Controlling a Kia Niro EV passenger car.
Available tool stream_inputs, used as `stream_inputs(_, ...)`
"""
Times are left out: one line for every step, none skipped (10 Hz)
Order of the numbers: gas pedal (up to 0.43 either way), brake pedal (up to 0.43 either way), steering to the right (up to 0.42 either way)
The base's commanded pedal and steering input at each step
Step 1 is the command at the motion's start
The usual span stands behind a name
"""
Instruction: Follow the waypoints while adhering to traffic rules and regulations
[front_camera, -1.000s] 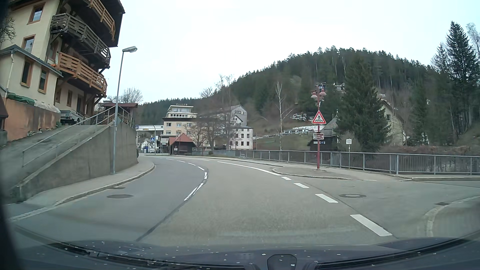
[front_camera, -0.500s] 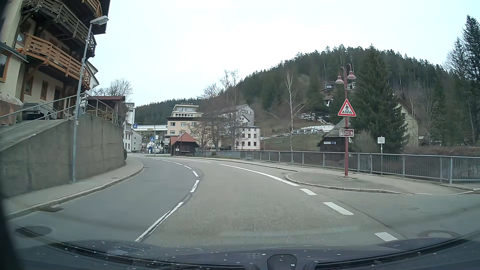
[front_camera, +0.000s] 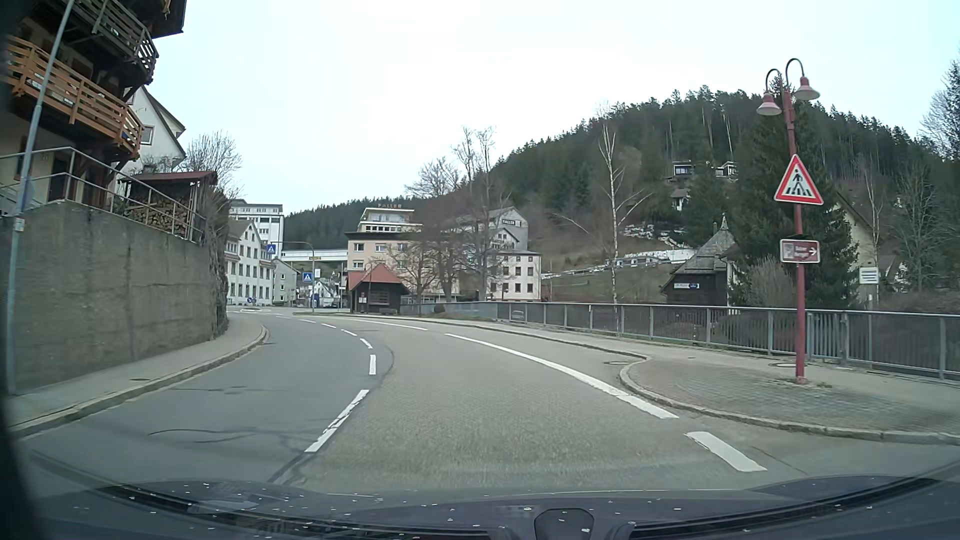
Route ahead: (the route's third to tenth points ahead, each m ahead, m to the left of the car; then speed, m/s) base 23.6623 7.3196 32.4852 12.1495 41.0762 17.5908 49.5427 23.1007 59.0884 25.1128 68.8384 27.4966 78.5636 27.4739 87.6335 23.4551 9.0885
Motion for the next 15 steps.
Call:
stream_inputs(0.169,0.000,-0.050)
stream_inputs(0.169,0.000,-0.057)
stream_inputs(0.169,0.000,-0.061)
stream_inputs(0.169,0.000,-0.066)
stream_inputs(0.169,0.000,-0.069)
stream_inputs(0.169,0.000,-0.073)
stream_inputs(0.189,0.000,-0.075)
stream_inputs(0.189,0.000,-0.075)
stream_inputs(0.189,0.000,-0.075)
stream_inputs(0.189,0.000,-0.076)
stream_inputs(0.177,0.000,-0.075)
stream_inputs(0.157,0.000,-0.075)
stream_inputs(0.150,0.000,-0.076)
stream_inputs(0.150,0.000,-0.078)
stream_inputs(0.138,0.000,-0.080)
